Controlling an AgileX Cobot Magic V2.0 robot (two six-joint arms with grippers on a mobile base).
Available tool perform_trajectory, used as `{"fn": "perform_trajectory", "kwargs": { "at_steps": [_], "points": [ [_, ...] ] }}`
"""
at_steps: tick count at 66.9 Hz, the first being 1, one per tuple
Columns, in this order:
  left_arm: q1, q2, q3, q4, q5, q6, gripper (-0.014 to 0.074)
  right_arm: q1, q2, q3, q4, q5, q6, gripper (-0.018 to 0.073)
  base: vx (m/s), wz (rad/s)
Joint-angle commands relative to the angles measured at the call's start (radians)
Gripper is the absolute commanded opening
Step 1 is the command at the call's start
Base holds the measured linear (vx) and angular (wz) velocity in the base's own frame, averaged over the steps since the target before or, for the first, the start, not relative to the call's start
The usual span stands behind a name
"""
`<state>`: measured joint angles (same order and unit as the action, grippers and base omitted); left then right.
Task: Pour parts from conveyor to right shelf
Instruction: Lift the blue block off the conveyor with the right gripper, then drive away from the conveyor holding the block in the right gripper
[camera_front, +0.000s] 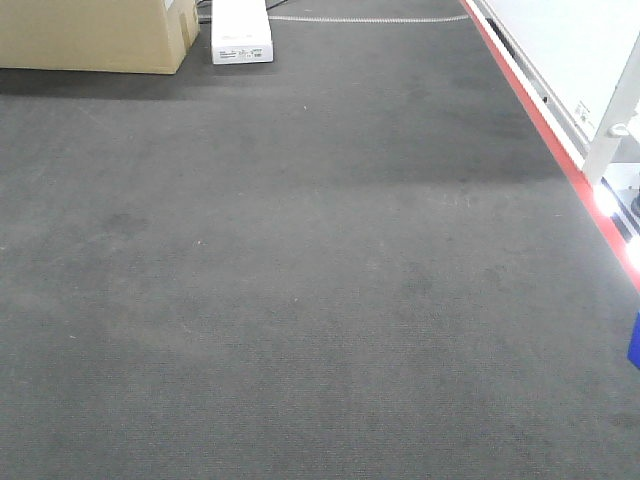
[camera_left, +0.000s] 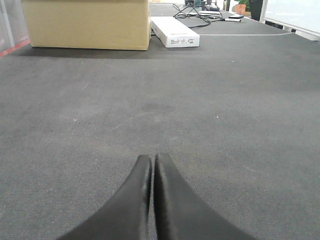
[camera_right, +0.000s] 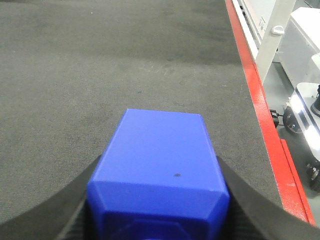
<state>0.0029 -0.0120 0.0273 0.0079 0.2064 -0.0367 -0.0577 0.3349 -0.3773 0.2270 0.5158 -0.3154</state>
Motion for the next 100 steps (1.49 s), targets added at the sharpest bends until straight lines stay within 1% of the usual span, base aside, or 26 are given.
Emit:
{"fn": "perform_trajectory", "kwargs": {
  "at_steps": [1,26,49,100],
  "points": [
    [-0.005,-0.011,-0.019,-0.008,-0.08,-0.008,-0.0006,-0.004,0.009,-0.027,0.008,-0.073,-0.008,-0.0005,0.0,0.0],
    [-0.005,-0.011,-0.019,-0.008,-0.08,-0.008,-0.0006,-0.004,0.01,-0.027,0.008,-0.073,-0.008,-0.0005,-0.05,-0.01],
    [-0.005,-0.011,-0.019,-0.008,-0.08,-0.008,-0.0006,-0.004,0.009,-0.027,0.007,-0.073,-0.008,-0.0005,-0.3,-0.2],
    [-0.005,-0.011,-0.019,-0.008,-0.08,-0.008,-0.0006,-0.004,0.009,-0.027,0.007,-0.073,-0.008,-0.0005,-0.44,-0.46]
  ]
}}
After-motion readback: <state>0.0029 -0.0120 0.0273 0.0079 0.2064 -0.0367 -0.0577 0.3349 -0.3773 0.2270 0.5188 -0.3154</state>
